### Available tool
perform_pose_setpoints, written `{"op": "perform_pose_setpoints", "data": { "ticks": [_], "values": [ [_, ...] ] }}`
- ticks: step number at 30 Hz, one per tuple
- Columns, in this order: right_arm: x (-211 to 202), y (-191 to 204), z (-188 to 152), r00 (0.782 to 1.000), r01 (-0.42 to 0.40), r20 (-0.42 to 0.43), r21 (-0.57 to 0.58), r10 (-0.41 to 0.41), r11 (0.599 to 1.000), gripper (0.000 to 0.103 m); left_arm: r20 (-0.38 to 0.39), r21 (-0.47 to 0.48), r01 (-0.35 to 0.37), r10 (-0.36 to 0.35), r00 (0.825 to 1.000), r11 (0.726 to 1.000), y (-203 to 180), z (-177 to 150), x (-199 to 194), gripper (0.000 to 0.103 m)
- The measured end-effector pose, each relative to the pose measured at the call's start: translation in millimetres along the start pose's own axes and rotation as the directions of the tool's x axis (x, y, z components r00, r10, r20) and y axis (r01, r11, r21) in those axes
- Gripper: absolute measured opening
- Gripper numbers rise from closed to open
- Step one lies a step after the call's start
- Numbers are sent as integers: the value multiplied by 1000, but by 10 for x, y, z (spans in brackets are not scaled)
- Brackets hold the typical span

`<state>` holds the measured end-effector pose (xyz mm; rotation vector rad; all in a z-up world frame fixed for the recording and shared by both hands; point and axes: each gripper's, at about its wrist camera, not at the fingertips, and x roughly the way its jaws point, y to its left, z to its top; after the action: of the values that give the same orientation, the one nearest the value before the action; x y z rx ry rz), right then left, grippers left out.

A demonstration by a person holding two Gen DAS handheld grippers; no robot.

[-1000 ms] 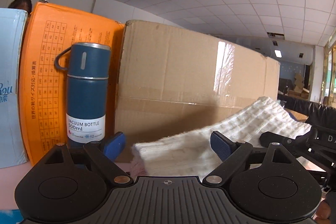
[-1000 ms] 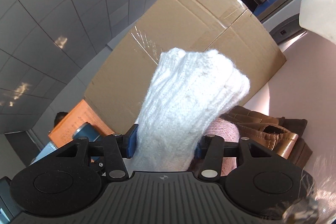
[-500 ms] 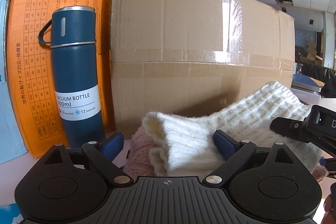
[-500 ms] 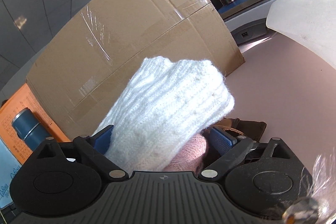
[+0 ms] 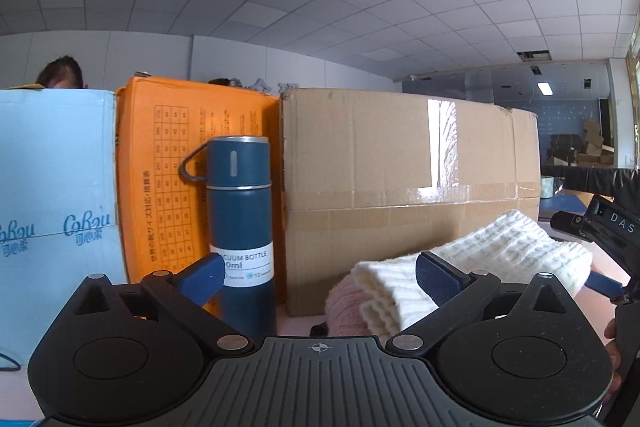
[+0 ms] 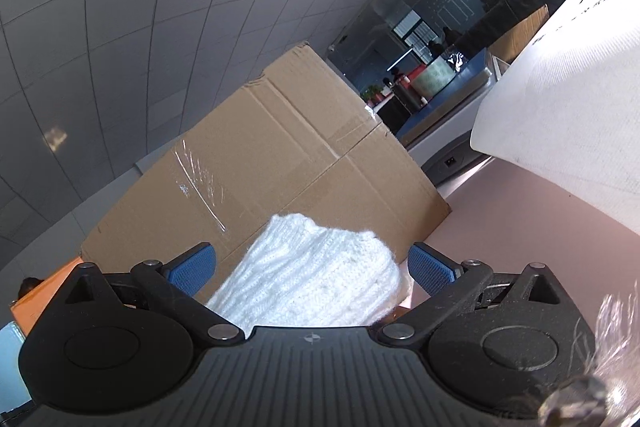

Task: Fold clothes
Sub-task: 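Carry the folded sweater with the right gripper onto the pink sweater, then lower the folded sweater onto the pink sweater and open the right gripper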

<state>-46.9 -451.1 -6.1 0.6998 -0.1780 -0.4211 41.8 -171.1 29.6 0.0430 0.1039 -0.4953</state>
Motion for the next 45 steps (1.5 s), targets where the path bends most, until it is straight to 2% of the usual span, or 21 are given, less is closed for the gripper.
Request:
{"op": "perform_pose_setpoints", "data": {
  "ticks": [4,7,10,14,16,20,24,28,33,35,41,45],
  "values": [
    [-188,79,-7,992,51,118,-45,-45,998,103,-9,-25,-8,8,1000,1000,190,-14,-234,103],
    [-336,205,-13,979,118,174,-75,-103,990,103,-15,-44,-14,14,1000,999,332,-24,-410,103],
    [-576,341,-29,978,103,191,-67,-89,992,103,-16,-64,3,-4,1000,998,430,-54,-529,103],
    [-928,590,-150,988,71,144,-105,-56,992,103,11,-150,55,-54,998,987,546,-190,-679,103],
    [-1081,722,-256,993,59,106,-125,-46,990,103,11,-164,83,-82,997,983,591,-229,-710,103],
    [-1289,1005,-483,995,93,53,-188,-84,978,103,39,-169,93,-88,995,981,715,-250,-760,103],
    [-1375,1260,-701,992,128,16,-263,-128,956,103,86,-123,81,-70,994,989,834,-288,-855,103],
    [-1401,1415,-927,989,150,49,-335,-142,930,103,78,-53,57,-53,996,997,858,-357,-864,103],
    [-1414,1569,-1057,981,171,164,-492,-102,854,103,100,-83,18,-10,995,996,913,-364,-859,103],
    [-1445,1568,-1069,977,185,187,-507,-102,842,103,102,-65,-1,7,995,998,908,-381,-853,103],
    [-1471,1597,-1130,981,168,171,-552,-87,817,103,96,-75,-40,47,994,996,944,-382,-845,103],
    [-1319,1589,-1141,990,139,80,-561,-114,816,103,85,-61,-37,43,995,997,930,-386,-832,103]
  ]
}}
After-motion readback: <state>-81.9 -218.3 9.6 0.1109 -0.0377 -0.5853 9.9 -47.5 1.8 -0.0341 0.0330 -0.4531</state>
